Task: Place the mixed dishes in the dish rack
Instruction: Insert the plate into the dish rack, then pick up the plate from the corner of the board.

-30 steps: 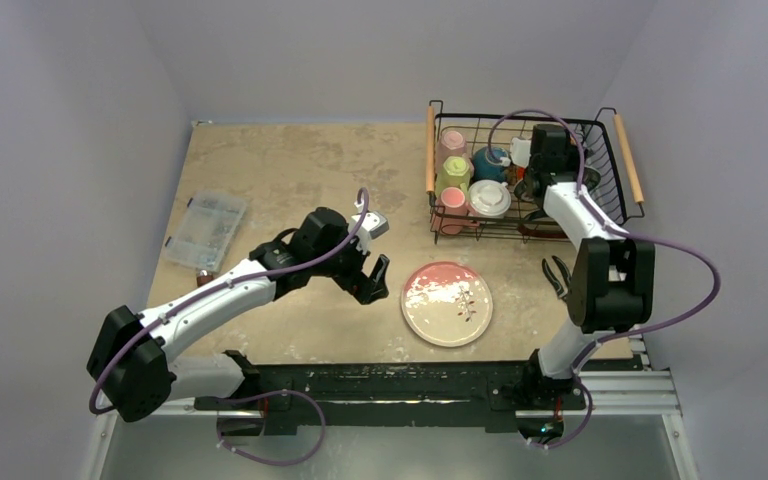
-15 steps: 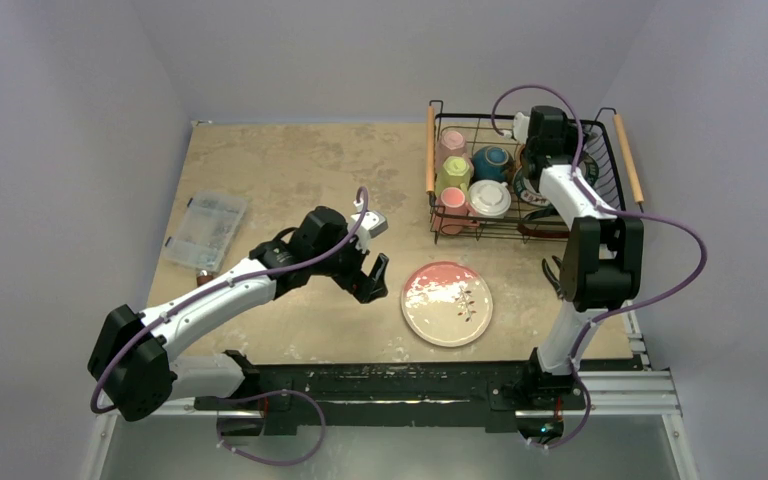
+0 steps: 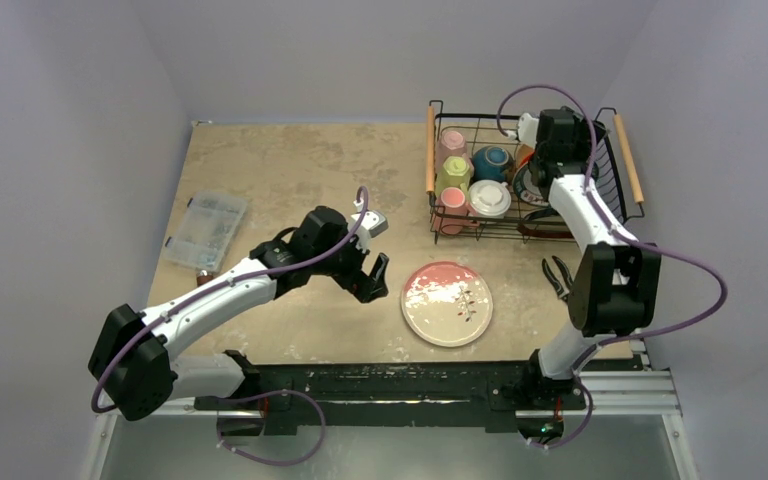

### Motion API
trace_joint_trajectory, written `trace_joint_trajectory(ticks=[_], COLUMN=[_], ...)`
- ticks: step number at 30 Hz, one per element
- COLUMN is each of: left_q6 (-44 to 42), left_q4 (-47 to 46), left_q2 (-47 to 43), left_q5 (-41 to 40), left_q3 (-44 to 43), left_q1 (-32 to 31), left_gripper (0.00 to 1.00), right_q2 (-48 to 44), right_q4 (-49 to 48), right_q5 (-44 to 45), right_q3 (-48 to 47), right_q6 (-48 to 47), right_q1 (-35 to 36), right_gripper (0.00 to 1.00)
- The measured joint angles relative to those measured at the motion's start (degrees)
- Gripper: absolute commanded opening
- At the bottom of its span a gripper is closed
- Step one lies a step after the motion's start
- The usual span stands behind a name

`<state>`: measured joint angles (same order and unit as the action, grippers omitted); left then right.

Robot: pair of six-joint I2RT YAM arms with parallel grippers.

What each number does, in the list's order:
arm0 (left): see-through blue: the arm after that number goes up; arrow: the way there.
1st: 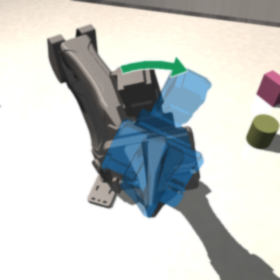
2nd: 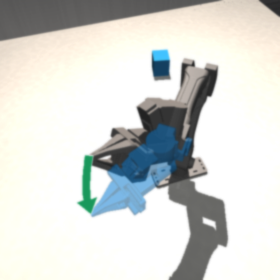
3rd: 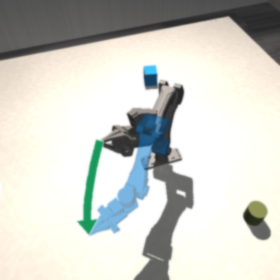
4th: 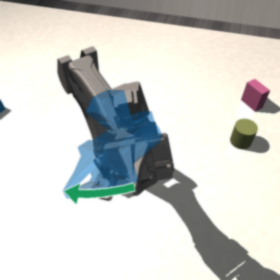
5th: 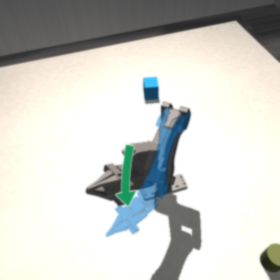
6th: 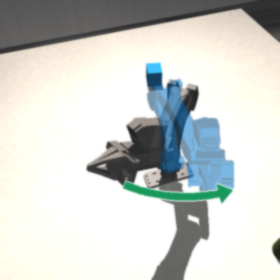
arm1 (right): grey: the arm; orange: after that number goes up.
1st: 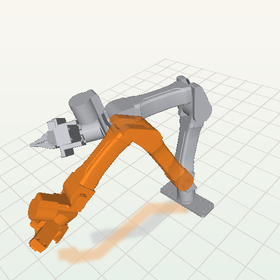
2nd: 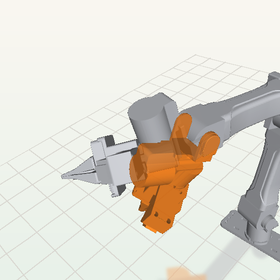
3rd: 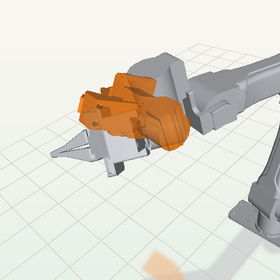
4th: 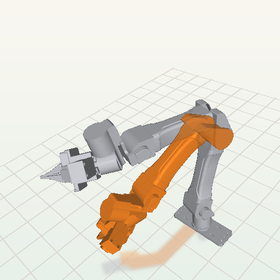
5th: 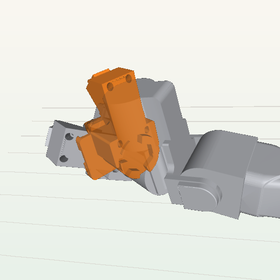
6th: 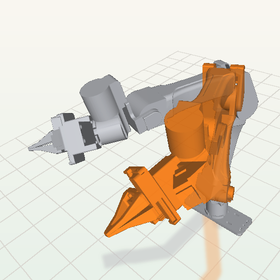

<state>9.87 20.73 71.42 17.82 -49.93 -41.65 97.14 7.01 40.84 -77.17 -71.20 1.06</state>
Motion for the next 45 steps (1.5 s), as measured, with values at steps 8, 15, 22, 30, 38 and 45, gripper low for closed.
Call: trace_joint_trajectory(ticks=[8, 15, 22, 30, 38, 45], left_q6=[1.1, 5.7, 15.3, 25.2, 30.1, 30.9], left_q4=[-0.1, 1.2, -3.8, -14.2, -19.4, -20.7], left_q2=[0.5, 4.7, 8.8, 18.0, 19.9, 22.8], left_q5=[0.5, 3.5, 7.8, 10.3, 9.0, 8.8], left_q3=[-0.1, -3.5, -2.6, 0.9, 3.2, 3.1], left_q1=[0.0, 0.7, 3.4, 3.4, 3.4, 3.4], left_gripper=[0.96, 0.92, 0.85, 0.68, 0.56, 0.47], right_q2=[-6.5, -12.3, -26.9, -41.1, -53.7, -64.5], right_q4=[7.7, 18.6, 22.1, 27.0, 39.1, 45.5], right_q5=[-3.3, -14.1, -31.9, -48.2, -49.3, -50.1], right_q3=[-1.5, -6.7, -9.4, -7.0, 8.3, 22.6], right_q6=[9.9, 30.3, 57.2, 80.8, 95.5, 106.1], right_q1=[0.0, 2.2, 4.2, 4.1, 4.1, 4.1], right_gripper=[0.99, 0.99, 0.99, 0.99, 0.99, 0.99])
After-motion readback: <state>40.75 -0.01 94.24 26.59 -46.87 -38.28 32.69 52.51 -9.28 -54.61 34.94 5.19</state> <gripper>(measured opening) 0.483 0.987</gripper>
